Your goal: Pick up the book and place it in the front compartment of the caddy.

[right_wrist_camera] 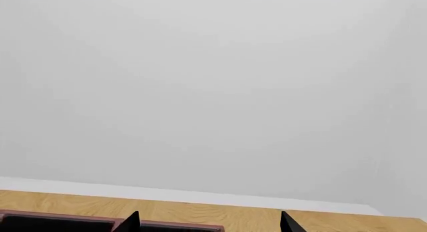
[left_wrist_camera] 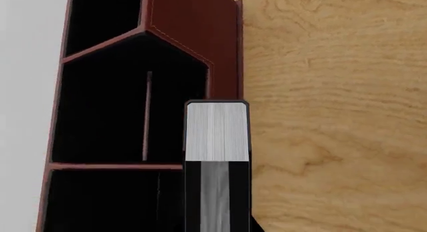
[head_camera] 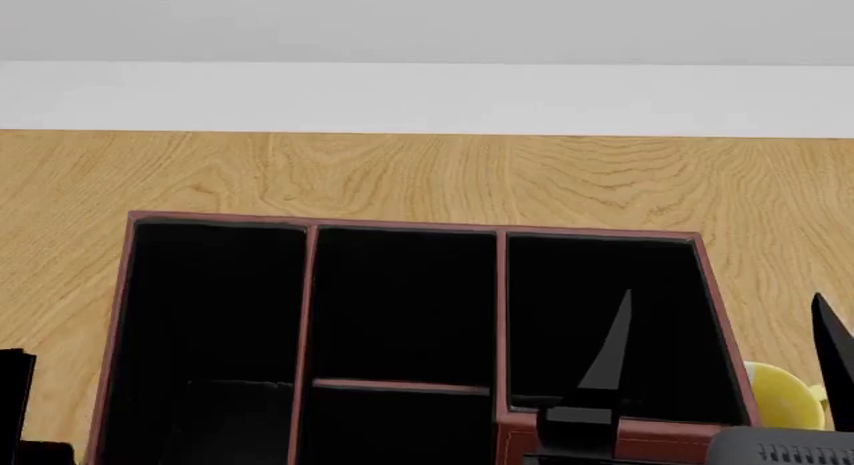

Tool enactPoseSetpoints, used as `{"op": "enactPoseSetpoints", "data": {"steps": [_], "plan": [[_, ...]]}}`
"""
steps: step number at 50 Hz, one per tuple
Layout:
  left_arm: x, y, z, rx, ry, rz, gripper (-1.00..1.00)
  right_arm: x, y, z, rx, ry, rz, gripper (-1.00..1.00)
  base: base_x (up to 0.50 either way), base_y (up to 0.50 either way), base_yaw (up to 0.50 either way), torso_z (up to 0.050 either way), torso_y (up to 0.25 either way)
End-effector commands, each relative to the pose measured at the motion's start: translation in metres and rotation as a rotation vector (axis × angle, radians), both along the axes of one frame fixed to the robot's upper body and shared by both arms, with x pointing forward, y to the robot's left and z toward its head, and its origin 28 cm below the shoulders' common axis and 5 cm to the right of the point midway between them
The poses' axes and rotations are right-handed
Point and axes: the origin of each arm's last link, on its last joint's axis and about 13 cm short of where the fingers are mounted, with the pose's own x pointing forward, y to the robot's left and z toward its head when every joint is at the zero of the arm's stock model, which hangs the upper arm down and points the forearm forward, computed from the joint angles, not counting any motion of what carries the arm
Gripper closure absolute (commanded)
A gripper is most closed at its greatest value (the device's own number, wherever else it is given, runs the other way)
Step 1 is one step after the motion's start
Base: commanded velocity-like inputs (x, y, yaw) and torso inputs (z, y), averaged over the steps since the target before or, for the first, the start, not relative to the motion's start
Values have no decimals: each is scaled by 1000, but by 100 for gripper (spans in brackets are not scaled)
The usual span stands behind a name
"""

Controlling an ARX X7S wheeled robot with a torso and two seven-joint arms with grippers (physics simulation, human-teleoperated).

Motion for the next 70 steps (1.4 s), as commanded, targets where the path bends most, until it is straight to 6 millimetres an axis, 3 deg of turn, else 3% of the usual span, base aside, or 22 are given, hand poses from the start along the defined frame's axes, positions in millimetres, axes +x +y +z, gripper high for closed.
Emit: {"op": "enactPoseSetpoints", "data": {"steps": [1, 43, 70], "plan": [[5, 7, 18, -16, -158, 65, 100, 0, 0, 0, 0, -1, 1, -100, 0, 0, 0, 0, 0], [50, -15, 78, -90, -300, 30, 100, 0, -1, 6, -6, -8, -3, -100, 0, 0, 0, 0, 1], [87, -27, 79, -106, -280, 28, 100, -5, -4, 4, -2, -12, -23, -100, 0, 0, 0, 0, 1]]}}
